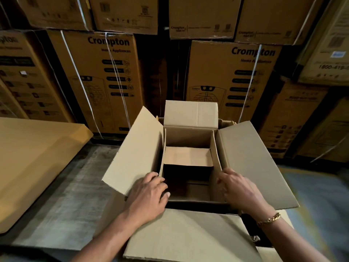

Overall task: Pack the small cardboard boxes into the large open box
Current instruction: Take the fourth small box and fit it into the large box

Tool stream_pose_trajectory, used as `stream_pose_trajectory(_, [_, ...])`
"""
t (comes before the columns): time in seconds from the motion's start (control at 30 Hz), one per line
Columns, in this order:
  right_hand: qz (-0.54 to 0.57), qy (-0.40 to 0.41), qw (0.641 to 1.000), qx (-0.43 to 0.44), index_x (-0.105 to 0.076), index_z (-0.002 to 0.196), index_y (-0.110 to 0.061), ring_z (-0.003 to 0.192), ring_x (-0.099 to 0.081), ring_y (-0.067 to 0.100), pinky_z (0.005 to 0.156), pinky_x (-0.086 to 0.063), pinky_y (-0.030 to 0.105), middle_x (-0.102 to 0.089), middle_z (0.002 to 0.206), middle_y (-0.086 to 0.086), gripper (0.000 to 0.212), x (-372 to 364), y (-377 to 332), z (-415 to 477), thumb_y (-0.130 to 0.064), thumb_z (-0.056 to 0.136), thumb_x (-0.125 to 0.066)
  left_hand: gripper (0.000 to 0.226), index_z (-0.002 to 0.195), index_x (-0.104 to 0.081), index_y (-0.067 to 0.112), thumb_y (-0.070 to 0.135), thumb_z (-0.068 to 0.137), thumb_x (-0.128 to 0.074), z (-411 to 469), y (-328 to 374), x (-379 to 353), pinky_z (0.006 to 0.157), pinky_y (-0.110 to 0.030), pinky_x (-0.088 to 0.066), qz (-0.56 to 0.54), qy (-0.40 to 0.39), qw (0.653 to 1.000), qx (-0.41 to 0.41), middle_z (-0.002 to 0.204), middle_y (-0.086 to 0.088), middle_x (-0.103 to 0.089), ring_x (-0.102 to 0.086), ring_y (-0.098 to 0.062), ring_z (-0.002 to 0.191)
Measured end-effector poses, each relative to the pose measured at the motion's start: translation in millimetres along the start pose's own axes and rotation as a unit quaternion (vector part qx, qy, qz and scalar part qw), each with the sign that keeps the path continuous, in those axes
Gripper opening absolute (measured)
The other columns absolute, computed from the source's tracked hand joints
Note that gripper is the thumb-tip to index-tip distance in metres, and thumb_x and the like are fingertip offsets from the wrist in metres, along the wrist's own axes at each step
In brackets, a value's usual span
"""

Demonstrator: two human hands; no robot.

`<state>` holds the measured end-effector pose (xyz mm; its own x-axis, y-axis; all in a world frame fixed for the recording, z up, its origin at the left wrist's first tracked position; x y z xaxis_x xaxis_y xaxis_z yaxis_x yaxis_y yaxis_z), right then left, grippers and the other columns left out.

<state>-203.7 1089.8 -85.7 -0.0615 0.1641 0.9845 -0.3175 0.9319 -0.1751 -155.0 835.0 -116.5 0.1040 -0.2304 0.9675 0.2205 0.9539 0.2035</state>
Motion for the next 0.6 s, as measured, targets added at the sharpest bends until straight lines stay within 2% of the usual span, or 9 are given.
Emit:
stream_pose_trajectory(0.13, [0.009,0.011,1.0,-0.008,-0.06,0.115,-0.03,0.09,-0.063,0.014,0.068,-0.053,0.026,-0.051,0.117,-0.011,0.022,-0.7,10.1,-10.3,-0.026,0.093,-0.056,0.049,0.115,-0.071,0.029,0.051,0.094,-0.033,8.9,5.7,11.9,0.106,-0.039,-0.044,0.025,-0.002,1.0,-0.01,0.125,0.014,-0.064,-0.042,-0.015,0.138])
stream_pose_trajectory(0.27, [-0.012,0.031,0.999,0.008,-0.061,0.117,-0.027,0.106,-0.054,0.013,0.084,-0.05,0.027,-0.056,0.117,-0.009,0.027,4.4,4.9,-10.9,-0.043,0.098,-0.049,0.043,0.123,-0.067,0.03,0.05,0.099,-0.039,18.9,13.1,14.6,0.109,-0.036,-0.038,0.027,-0.022,0.999,-0.019,0.132,0.015,-0.06,-0.037,-0.011,0.14])
stream_pose_trajectory(0.4, [-0.063,0.041,0.997,0.013,-0.062,0.115,-0.03,0.107,-0.051,0.014,0.092,-0.044,0.031,-0.061,0.113,-0.01,0.037,14.8,1.4,-2.1,-0.056,0.098,-0.042,0.04,0.125,-0.066,0.03,0.049,0.101,-0.04,29.3,14.1,16.3,0.108,-0.033,-0.037,0.029,-0.019,0.999,-0.025,0.132,0.016,-0.059,-0.039,-0.008,0.135])
stream_pose_trajectory(0.6, [-0.087,0.039,0.995,0.023,-0.064,0.111,-0.032,0.108,-0.051,0.014,0.093,-0.043,0.033,-0.064,0.113,-0.012,0.04,15.6,-6.5,10.8,-0.061,0.096,-0.04,0.041,0.131,-0.062,0.029,0.049,0.101,-0.043,60.9,17.7,21.4,0.112,-0.036,-0.032,0.036,-0.036,0.998,-0.035,0.138,0.012,-0.057,-0.037,-0.012,0.139])
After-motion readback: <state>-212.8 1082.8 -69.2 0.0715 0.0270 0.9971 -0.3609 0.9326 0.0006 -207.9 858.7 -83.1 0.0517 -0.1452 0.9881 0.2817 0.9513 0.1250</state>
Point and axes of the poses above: each hand's wrist, its own z-axis towards the middle knuckle, its own x-axis out of the back of the hand, y = z × x, the point moved 8 cm from there along z, towards the middle knuckle
